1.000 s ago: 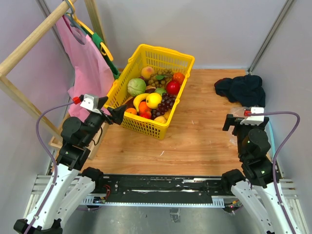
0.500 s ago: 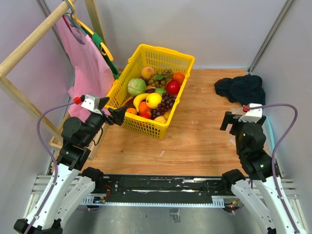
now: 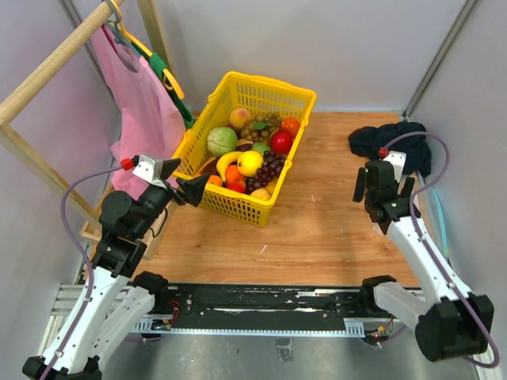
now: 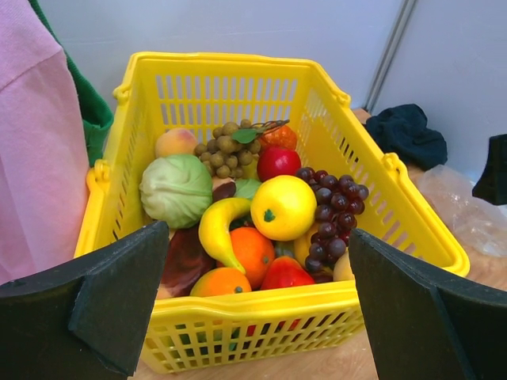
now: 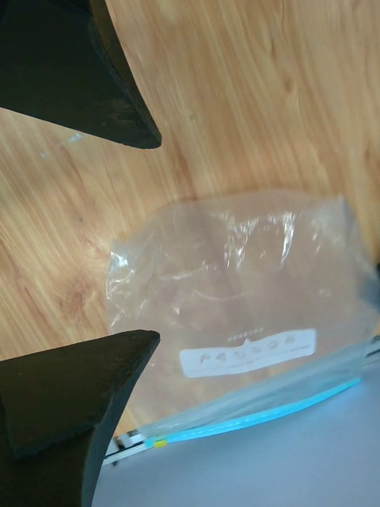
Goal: Place the food in the zip-top bag and seal the zipper
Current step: Pick up the zipper food storage bag at the corner of the board.
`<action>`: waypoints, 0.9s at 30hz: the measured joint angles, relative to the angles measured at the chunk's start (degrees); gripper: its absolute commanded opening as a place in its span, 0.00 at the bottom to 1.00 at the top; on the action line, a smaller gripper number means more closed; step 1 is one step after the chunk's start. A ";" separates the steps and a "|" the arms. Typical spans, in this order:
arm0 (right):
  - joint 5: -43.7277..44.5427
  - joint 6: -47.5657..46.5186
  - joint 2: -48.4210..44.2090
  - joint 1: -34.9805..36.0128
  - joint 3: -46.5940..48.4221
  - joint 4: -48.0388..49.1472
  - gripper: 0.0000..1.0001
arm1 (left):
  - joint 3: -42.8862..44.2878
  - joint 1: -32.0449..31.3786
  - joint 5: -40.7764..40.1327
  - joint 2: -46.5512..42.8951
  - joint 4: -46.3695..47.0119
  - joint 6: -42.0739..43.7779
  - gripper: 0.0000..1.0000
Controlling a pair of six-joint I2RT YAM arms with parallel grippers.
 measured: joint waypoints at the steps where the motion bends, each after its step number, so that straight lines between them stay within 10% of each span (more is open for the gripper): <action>1: 0.07 0.63 1.90 -1.86 0.00 -0.09 0.98 | -0.02 -0.04 0.22 -0.02 0.00 -0.04 0.99; 17: -14.08 2.60 28.22 -18.25 2.10 4.85 0.98 | -0.04 -1.22 2.73 -0.26 0.04 -0.70 0.99; 27: -20.90 1.14 33.68 -20.11 3.45 5.53 0.43 | -0.04 -1.29 7.74 2.01 1.49 -4.55 0.99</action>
